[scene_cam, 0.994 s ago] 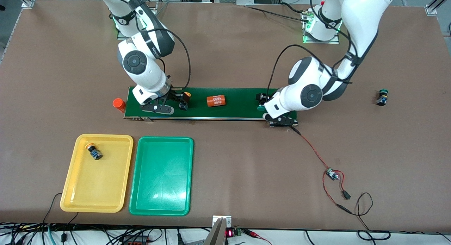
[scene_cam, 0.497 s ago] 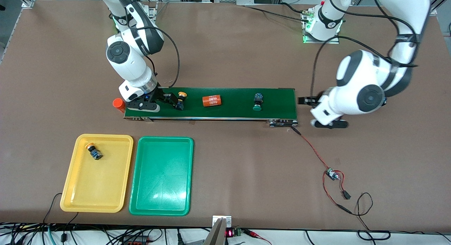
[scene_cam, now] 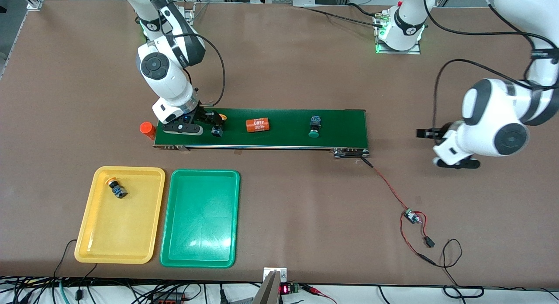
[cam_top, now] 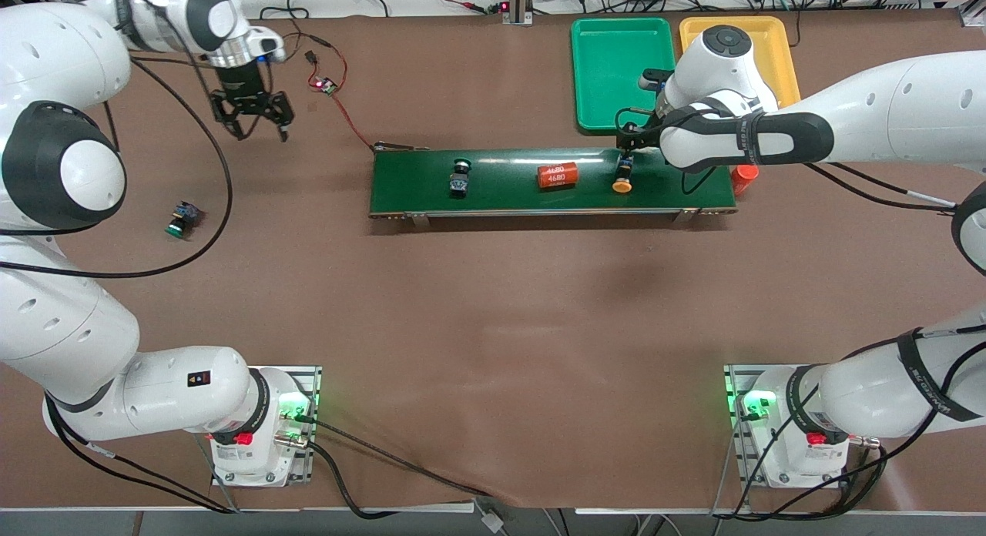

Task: Sort buttons by color to trays
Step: 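Grasp the orange-cap button with the right gripper while the left grasps another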

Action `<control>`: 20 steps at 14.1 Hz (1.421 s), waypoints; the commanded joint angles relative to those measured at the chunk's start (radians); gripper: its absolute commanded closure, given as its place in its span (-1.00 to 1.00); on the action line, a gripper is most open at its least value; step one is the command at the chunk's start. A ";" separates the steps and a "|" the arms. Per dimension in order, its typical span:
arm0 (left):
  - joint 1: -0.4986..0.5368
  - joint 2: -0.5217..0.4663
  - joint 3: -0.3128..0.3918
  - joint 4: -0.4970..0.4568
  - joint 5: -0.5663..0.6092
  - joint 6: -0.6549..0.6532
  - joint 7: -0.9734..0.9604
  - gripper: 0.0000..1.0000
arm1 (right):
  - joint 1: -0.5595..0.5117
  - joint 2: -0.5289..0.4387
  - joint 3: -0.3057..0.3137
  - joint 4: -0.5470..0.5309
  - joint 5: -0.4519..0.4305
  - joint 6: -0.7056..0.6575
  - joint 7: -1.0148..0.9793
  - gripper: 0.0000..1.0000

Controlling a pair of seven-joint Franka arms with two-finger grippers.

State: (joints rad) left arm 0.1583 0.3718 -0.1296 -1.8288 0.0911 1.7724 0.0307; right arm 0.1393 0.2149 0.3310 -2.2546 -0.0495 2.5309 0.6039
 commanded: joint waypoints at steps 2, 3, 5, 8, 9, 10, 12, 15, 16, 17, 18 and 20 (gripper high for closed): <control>0.001 0.035 0.161 -0.010 0.050 -0.004 0.236 -1.00 | 0.002 0.006 0.003 -0.007 -0.013 -0.008 0.016 -1.00; 0.009 0.054 0.175 -0.012 0.099 -0.002 0.261 -1.00 | 0.002 0.008 0.003 -0.007 -0.015 -0.008 0.016 -1.00; 0.026 0.076 0.179 -0.035 0.233 0.043 0.270 -1.00 | 0.002 0.018 0.003 -0.007 -0.035 -0.008 0.020 -1.00; 0.064 0.084 0.197 -0.127 0.305 0.198 0.349 -1.00 | 0.000 0.032 0.003 -0.007 -0.053 -0.004 0.027 -1.00; 0.064 0.096 0.223 -0.147 0.306 0.247 0.380 -1.00 | -0.001 0.037 0.002 -0.007 -0.062 -0.004 0.028 -1.00; 0.064 0.111 0.235 -0.162 0.306 0.301 0.411 -1.00 | -0.003 0.040 0.002 -0.007 -0.073 -0.001 0.027 -0.93; 0.072 0.145 0.260 -0.176 0.308 0.367 0.463 -1.00 | -0.004 0.044 0.002 -0.003 -0.084 0.000 0.027 -0.67; 0.079 0.162 0.262 -0.182 0.306 0.386 0.476 -1.00 | -0.009 0.047 0.002 -0.002 -0.087 0.000 0.019 -0.23; 0.084 0.162 0.262 -0.187 0.306 0.386 0.476 -1.00 | -0.009 0.049 0.002 -0.002 -0.099 0.000 0.019 -0.08; 0.089 0.162 0.262 -0.194 0.306 0.384 0.477 -1.00 | -0.010 0.050 0.002 -0.002 -0.105 0.000 0.019 0.08; 0.090 0.162 0.262 -0.210 0.306 0.380 0.483 -1.00 | -0.010 0.052 0.002 -0.002 -0.112 0.000 0.019 0.20; 0.093 0.159 0.262 -0.262 0.300 0.377 0.483 -0.89 | -0.012 0.057 0.002 0.000 -0.113 0.000 0.019 0.44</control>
State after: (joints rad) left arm 0.2406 0.5454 0.1319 -2.0358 0.3762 2.1457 0.4957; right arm 0.1345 0.2679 0.3285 -2.2579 -0.1430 2.5283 0.6122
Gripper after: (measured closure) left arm 0.026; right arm 0.595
